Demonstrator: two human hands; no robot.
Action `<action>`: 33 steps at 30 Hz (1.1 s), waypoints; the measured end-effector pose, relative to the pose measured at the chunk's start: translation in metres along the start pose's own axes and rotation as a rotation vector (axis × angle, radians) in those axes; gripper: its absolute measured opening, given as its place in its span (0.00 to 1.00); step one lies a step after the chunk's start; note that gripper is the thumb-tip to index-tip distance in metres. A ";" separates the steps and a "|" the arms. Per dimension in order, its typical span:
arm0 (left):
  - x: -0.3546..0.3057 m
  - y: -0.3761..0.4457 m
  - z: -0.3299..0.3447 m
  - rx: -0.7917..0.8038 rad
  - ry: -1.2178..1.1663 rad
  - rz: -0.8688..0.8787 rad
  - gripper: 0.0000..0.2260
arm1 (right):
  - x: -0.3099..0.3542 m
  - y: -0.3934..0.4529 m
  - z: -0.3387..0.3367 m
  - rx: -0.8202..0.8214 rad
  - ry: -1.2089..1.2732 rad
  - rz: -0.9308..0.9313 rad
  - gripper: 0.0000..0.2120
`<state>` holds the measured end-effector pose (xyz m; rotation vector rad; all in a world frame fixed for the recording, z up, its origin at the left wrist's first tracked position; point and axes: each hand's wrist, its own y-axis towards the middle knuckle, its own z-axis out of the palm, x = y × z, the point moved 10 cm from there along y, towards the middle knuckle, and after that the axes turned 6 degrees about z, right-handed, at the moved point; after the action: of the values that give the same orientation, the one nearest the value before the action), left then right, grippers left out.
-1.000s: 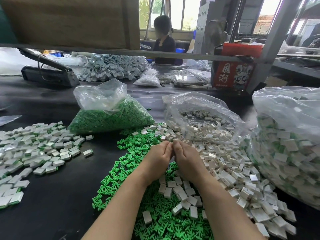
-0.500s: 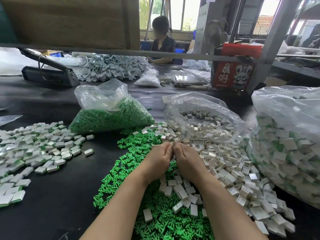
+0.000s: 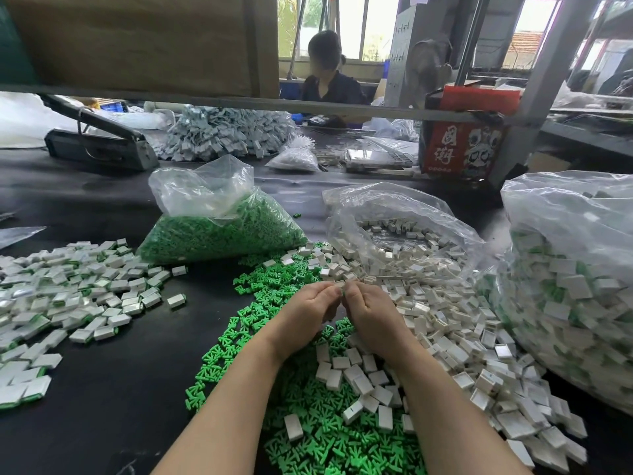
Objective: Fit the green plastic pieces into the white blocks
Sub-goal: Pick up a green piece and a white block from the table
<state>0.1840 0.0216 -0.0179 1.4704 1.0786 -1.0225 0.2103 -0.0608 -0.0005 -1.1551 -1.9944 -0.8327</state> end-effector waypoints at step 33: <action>-0.025 0.000 -0.018 -0.139 0.417 0.234 0.09 | -0.011 0.004 -0.001 -0.035 0.254 0.051 0.20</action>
<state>0.1793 0.0367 0.0083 1.6901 1.2046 -0.4760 0.2177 -0.0648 -0.0081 -1.0582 -1.7423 -0.9419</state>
